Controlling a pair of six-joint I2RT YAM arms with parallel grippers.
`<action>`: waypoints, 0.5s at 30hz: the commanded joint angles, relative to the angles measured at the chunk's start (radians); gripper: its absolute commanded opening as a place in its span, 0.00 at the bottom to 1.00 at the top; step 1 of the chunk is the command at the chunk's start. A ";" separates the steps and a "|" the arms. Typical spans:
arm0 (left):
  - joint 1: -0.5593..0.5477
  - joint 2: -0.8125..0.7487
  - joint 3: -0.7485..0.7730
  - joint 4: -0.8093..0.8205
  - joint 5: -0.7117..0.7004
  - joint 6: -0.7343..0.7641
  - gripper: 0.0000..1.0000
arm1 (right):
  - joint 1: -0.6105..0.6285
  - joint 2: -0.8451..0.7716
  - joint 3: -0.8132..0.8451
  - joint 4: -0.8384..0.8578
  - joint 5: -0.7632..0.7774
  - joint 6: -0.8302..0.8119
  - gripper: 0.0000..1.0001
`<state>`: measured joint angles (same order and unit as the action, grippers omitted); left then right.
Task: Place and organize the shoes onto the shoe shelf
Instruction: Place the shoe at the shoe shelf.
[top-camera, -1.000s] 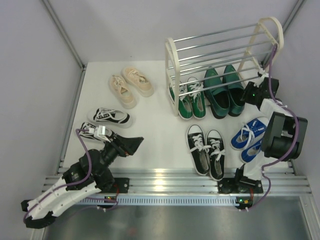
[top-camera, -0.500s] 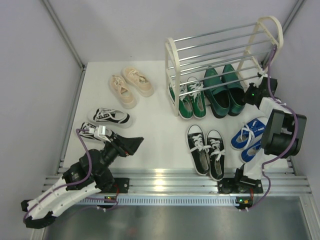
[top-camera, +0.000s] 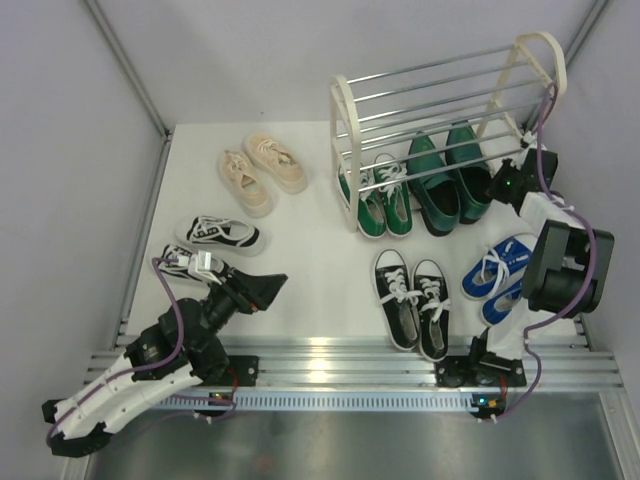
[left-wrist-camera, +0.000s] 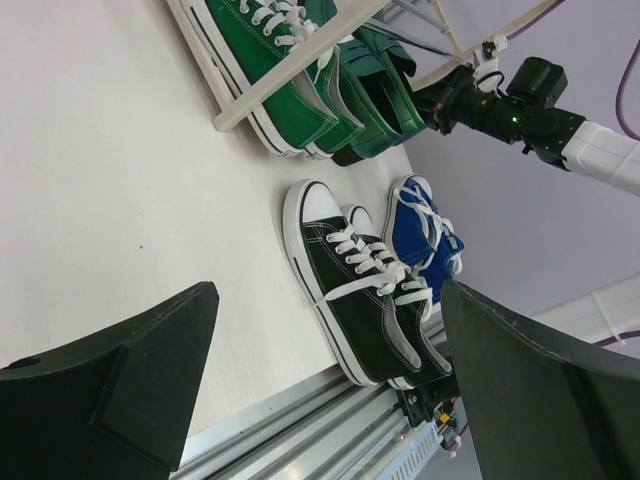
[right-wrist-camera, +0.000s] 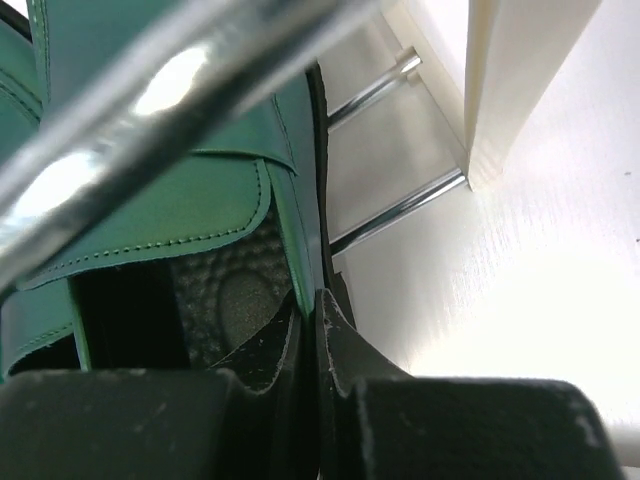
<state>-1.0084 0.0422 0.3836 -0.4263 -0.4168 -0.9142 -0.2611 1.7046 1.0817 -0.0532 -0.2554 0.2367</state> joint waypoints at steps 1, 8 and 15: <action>0.002 0.005 0.021 0.038 -0.007 0.018 0.98 | 0.016 -0.100 0.081 0.151 -0.036 0.012 0.00; 0.002 0.010 0.023 0.038 -0.008 0.018 0.98 | 0.023 -0.083 0.113 0.133 -0.030 -0.057 0.00; 0.002 0.012 0.023 0.038 -0.008 0.015 0.98 | 0.029 -0.016 0.172 0.082 -0.031 -0.122 0.00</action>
<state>-1.0084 0.0422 0.3836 -0.4259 -0.4168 -0.9138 -0.2523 1.6859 1.1587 -0.0654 -0.2554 0.1452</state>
